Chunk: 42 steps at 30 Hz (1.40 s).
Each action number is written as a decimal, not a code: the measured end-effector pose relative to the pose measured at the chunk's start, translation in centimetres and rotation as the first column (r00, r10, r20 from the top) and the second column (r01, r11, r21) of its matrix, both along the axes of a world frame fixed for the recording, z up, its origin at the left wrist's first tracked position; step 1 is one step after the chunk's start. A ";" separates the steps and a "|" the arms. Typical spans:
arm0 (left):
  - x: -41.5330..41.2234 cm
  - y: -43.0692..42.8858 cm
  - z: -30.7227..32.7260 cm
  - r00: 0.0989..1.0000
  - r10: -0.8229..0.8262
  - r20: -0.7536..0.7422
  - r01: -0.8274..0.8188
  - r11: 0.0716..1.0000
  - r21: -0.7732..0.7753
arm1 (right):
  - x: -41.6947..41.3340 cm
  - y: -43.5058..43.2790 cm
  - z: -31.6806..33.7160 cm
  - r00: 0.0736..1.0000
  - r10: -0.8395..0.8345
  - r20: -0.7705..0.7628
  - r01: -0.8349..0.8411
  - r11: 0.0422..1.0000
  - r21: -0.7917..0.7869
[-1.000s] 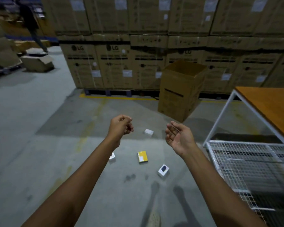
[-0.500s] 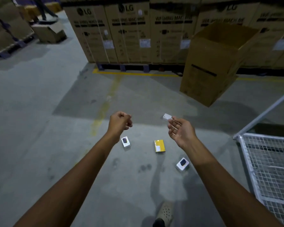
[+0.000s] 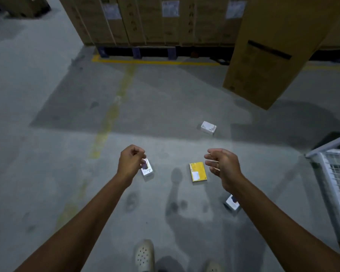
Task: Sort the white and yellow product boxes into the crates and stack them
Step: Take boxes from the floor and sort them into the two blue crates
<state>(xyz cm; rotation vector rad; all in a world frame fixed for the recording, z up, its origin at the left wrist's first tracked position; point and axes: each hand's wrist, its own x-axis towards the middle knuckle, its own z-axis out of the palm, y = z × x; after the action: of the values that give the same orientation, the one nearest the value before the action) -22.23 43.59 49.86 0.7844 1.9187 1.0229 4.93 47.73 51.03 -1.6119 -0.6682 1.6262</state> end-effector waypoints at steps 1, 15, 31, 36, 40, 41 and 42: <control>-0.8 0.5 -3.8 1.000 -0.013 -0.019 0.013 1.000 -0.014 | -0.4 0.5 -3.4 1.000 0.000 0.026 0.000 1.000 0.005; -6.8 5.7 -46.7 0.912 -0.220 -0.347 0.158 0.967 -0.199 | -0.9 6.2 -47.4 0.906 0.060 0.420 -0.083 0.996 0.038; -11.0 14.6 -60.9 0.928 0.007 -0.372 -0.133 0.940 -0.314 | -1.3 10.5 -62.5 0.258 0.429 0.866 -0.432 0.853 -0.294; -7.8 15.4 -61.2 0.954 0.052 -0.295 -0.120 0.969 -0.215 | -1.1 10.3 -63.3 0.236 0.426 0.874 -0.420 0.856 -0.303; -2.4 16.3 -61.0 0.990 0.073 0.118 -0.054 0.986 -0.156 | -1.2 10.3 -64.0 0.300 0.347 0.889 -0.396 0.893 -0.215; -0.9 16.5 -60.7 0.942 0.094 0.322 -0.049 0.988 -0.144 | -1.4 10.4 -63.9 0.353 0.324 0.878 -0.371 0.910 -0.187; 0.4 16.8 -60.2 0.865 0.092 0.493 -0.030 0.991 -0.133 | -1.8 10.6 -63.5 0.424 0.304 0.853 -0.341 0.926 -0.160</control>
<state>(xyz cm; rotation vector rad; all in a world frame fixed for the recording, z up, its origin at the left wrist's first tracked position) -21.86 60.34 -10.34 0.3406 1.5419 1.0171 3.11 58.28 -12.49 -2.3773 -1.6130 0.8578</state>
